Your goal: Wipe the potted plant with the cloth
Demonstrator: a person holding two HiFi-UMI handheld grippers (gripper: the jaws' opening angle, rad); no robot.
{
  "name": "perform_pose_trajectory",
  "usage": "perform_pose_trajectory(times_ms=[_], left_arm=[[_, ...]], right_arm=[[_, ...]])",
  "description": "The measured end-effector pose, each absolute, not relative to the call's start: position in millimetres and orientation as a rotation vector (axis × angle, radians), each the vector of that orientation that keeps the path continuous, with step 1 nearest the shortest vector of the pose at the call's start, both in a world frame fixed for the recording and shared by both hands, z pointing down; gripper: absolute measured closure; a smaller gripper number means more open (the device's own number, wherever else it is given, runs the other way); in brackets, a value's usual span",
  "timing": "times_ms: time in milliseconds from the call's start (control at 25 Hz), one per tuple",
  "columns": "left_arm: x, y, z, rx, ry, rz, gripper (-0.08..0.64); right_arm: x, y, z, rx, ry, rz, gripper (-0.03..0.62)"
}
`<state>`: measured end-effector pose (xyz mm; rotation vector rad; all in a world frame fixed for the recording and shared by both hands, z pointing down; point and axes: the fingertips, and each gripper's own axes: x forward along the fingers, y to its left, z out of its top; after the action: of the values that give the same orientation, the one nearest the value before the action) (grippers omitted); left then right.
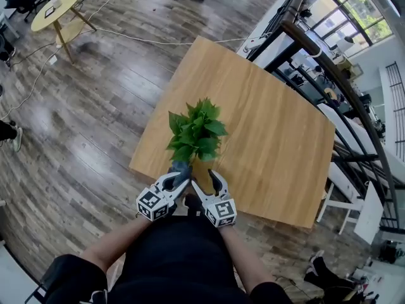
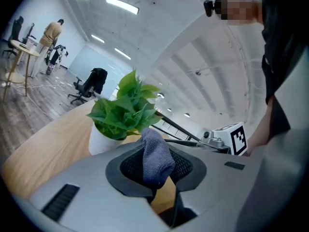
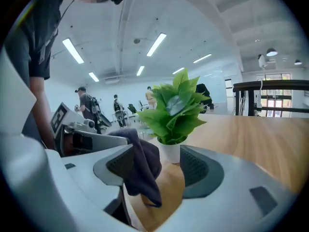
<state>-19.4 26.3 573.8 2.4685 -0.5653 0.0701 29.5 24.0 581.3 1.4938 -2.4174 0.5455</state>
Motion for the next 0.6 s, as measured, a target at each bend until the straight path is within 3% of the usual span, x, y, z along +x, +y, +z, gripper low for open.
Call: perform_pose_trajectory(times_ms=[160,200,240,280,600], left_arm=[[-23,46,537,2.547,-0.482,0.004,0.463],[-24,48,530,2.578,-0.483,0.001,0.463],[-24,50,522,2.604,-0.486,-0.001,0.463],[-24,52,514,2.615,-0.486,-0.005,0.463],[5,90,439,2.688,-0.474,-0.085,0.463]], right_arm=[[40,56,535,1.638,-2.504,0.503,0.287],[44,63,524,1.669,-2.521,0.487,0.325],[48,71,515,1.692,-2.538,0.471,0.503],[52,78,508,1.703,-2.552,0.455,0.574],[92,115,415,1.876,-2.542,0.211,0.574]])
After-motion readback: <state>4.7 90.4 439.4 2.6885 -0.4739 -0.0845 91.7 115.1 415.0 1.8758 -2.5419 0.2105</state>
